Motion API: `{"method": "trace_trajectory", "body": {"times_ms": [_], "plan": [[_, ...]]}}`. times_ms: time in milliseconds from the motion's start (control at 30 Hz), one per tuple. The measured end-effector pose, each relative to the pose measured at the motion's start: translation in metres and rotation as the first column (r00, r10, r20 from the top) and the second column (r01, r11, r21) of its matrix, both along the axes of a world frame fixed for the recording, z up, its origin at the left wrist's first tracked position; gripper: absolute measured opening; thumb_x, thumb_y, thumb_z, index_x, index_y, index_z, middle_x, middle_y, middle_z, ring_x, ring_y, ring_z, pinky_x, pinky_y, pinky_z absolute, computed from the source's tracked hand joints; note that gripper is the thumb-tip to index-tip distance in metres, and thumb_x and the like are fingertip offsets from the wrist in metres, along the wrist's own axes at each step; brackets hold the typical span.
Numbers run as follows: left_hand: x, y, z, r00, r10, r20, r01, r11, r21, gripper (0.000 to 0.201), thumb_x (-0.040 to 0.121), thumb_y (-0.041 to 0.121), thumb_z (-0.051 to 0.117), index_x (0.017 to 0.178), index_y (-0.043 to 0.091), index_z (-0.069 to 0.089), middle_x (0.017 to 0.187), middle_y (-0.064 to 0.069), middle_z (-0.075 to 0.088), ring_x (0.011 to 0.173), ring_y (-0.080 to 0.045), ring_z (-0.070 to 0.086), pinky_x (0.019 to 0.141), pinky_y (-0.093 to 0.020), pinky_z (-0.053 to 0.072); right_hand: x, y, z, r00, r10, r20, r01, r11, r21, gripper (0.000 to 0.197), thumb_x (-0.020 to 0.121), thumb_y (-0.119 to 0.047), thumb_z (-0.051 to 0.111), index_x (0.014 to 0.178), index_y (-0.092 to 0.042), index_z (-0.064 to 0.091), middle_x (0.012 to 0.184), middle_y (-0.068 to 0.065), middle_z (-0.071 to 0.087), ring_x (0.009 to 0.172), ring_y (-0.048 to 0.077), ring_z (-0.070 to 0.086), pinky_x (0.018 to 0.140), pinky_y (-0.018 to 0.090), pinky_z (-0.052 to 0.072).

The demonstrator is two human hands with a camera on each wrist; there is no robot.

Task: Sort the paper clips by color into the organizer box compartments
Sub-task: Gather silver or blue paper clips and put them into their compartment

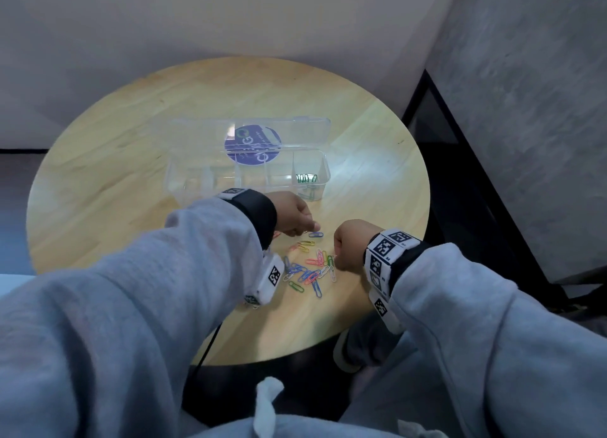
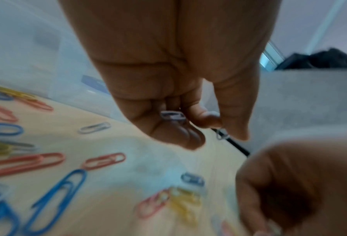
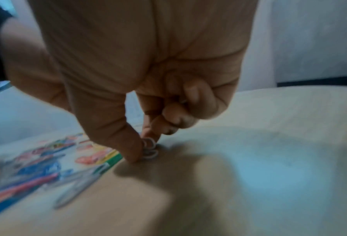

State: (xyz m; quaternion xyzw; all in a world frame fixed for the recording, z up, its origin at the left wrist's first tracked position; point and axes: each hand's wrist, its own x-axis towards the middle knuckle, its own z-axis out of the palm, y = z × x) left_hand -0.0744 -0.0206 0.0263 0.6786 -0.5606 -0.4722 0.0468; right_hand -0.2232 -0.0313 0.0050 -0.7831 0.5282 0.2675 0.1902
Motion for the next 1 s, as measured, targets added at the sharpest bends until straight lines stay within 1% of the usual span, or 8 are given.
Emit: {"method": "trace_trajectory", "body": {"times_ms": [133, 300, 400, 467, 567, 667, 867, 1000], "plan": [[0.008, 0.005, 0.012, 0.904, 0.288, -0.315, -0.265, 0.957, 0.115, 0.024, 0.090, 0.007, 0.060, 0.069, 0.010, 0.049, 0.073, -0.009, 0.057, 0.061, -0.012, 0.054, 0.060, -0.017, 0.051, 0.001, 0.003, -0.001, 1.000, 0.021, -0.003, -0.021, 1.000, -0.008, 0.025, 0.083, -0.027, 0.055, 0.091, -0.006, 0.067, 0.092, 0.010, 0.067, 0.085, 0.027, 0.064, 0.070, 0.027, 0.046], [0.010, 0.008, 0.014, 0.771, 0.494, -0.403, -0.458, 0.869, 0.189, 0.019, 0.093, 0.002, 0.043, 0.076, 0.007, 0.048, 0.072, -0.007, 0.055, 0.058, -0.010, 0.053, 0.042, -0.012, 0.045, -0.005, 0.005, 0.002, 0.970, -0.129, 0.205, 0.121, 0.991, 0.048, 0.013, 0.079, -0.020, 0.060, 0.075, -0.008, 0.063, 0.071, 0.005, 0.055, 0.066, 0.019, 0.048, 0.060, 0.023, 0.041], [0.008, 0.007, 0.012, 0.762, 0.526, -0.377, -0.482, 0.850, 0.212, 0.014, 0.093, 0.009, 0.046, 0.079, 0.011, 0.047, 0.065, -0.002, 0.046, 0.050, -0.008, 0.041, 0.038, -0.012, 0.033, -0.013, -0.003, 0.011, 0.752, -0.436, 0.494, 0.347, 0.900, 0.265, 0.018, 0.080, -0.009, 0.061, 0.063, -0.012, 0.054, 0.063, 0.003, 0.058, 0.057, 0.015, 0.051, 0.063, 0.026, 0.045], [0.002, 0.006, 0.012, 0.856, 0.420, -0.301, -0.387, 0.907, 0.167, 0.015, 0.092, 0.011, 0.051, 0.078, 0.014, 0.045, 0.063, -0.001, 0.039, 0.051, -0.010, 0.032, 0.042, -0.017, 0.027, -0.018, -0.008, 0.015, 0.548, -0.584, 0.599, 0.414, 0.812, 0.412, 0.023, 0.081, 0.002, 0.057, 0.062, -0.010, 0.050, 0.069, 0.008, 0.061, 0.053, 0.015, 0.050, 0.057, 0.021, 0.047], [-0.013, 0.006, 0.012, 0.999, 0.044, -0.011, -0.044, 0.998, 0.036, 0.021, 0.087, 0.019, 0.062, 0.072, 0.017, 0.048, 0.063, 0.000, 0.042, 0.054, -0.014, 0.036, 0.050, -0.021, 0.031, -0.023, -0.012, 0.021, 0.359, -0.680, 0.639, 0.425, 0.729, 0.537, 0.022, 0.084, 0.012, 0.050, 0.074, -0.008, 0.051, 0.072, 0.012, 0.060, 0.053, 0.015, 0.048, 0.048, 0.016, 0.045], [-0.032, 0.007, 0.013, 0.925, -0.273, 0.263, 0.281, 0.960, 0.009, 0.022, 0.083, 0.027, 0.068, 0.069, 0.022, 0.052, 0.065, 0.007, 0.048, 0.061, -0.011, 0.045, 0.057, -0.022, 0.038, -0.027, -0.013, 0.023, 0.162, -0.802, 0.574, 0.404, 0.585, 0.703, 0.019, 0.088, 0.013, 0.044, 0.092, -0.004, 0.051, 0.074, 0.014, 0.053, 0.058, 0.016, 0.045, 0.044, 0.015, 0.045], [-0.060, 0.012, -0.008, 0.794, -0.482, 0.371, 0.475, 0.872, 0.117, 0.022, 0.075, 0.031, 0.076, 0.072, 0.022, 0.057, 0.065, 0.008, 0.053, 0.076, -0.016, 0.051, 0.053, -0.021, 0.036, -0.034, -0.013, 0.021, 0.088, -0.914, 0.395, 0.512, 0.382, 0.769, 0.025, 0.090, 0.005, 0.029, 0.078, -0.001, 0.050, 0.068, 0.007, 0.037, 0.057, 0.017, 0.044, 0.040, 0.016, 0.046], [-0.057, 0.014, -0.017, 0.744, -0.500, 0.443, 0.496, 0.858, 0.135, 0.020, 0.077, 0.022, 0.074, 0.091, 0.018, 0.060, 0.084, 0.001, 0.059, 0.080, -0.020, 0.052, 0.063, -0.026, 0.040, -0.032, -0.010, 0.021, 0.197, -0.917, 0.347, 0.526, 0.397, 0.752, 0.020, 0.090, -0.003, 0.033, 0.075, -0.005, 0.047, 0.062, 0.004, 0.036, 0.054, 0.014, 0.042, 0.037, 0.014, 0.038]]}}
